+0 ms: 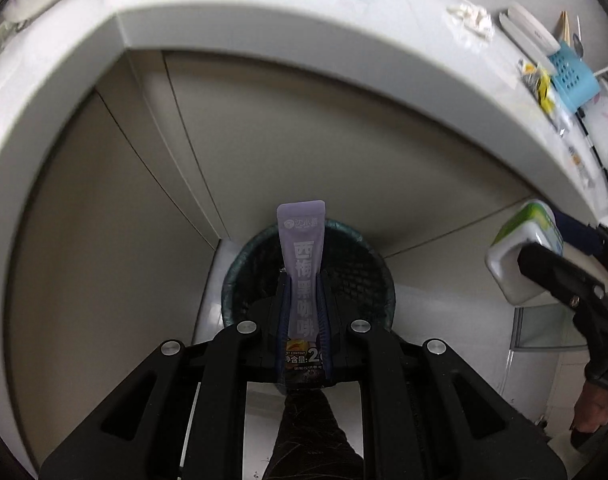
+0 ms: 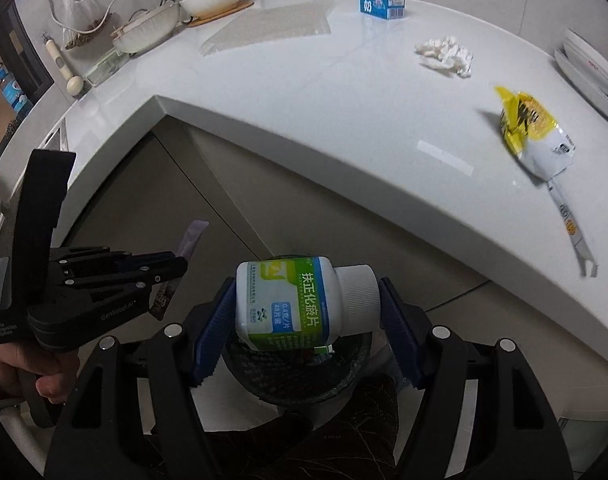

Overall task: Collect trash
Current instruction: 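Open the left tool to drop the purple stick while the right tool drops the bottle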

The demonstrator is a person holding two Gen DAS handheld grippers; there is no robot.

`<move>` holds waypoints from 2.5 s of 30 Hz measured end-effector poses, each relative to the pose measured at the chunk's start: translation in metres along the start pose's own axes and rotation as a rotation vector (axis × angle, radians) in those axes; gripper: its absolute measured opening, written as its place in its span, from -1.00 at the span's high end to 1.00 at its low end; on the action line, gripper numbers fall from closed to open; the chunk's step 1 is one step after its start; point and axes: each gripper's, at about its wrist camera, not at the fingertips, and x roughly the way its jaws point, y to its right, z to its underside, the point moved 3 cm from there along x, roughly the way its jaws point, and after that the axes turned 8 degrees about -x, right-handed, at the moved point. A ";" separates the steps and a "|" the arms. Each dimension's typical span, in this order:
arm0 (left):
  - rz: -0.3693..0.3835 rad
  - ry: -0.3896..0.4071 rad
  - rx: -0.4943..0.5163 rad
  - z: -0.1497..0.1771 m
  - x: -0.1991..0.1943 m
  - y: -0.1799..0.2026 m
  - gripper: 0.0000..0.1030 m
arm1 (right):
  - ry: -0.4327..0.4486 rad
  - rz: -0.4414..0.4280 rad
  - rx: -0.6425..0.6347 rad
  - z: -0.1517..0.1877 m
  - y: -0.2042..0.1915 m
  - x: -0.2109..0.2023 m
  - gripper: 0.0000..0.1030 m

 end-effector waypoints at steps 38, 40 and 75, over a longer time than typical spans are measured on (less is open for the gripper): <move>0.034 -0.062 0.092 0.019 0.060 0.029 -0.12 | -0.043 0.034 0.087 0.022 0.022 0.037 -0.29; 0.031 -0.052 0.078 0.018 0.058 0.026 -0.24 | -0.040 0.036 0.084 0.022 0.022 0.036 -0.29; -0.067 0.009 -0.126 0.013 0.014 -0.067 -0.88 | -0.165 -0.014 -0.053 0.004 -0.029 0.092 -0.59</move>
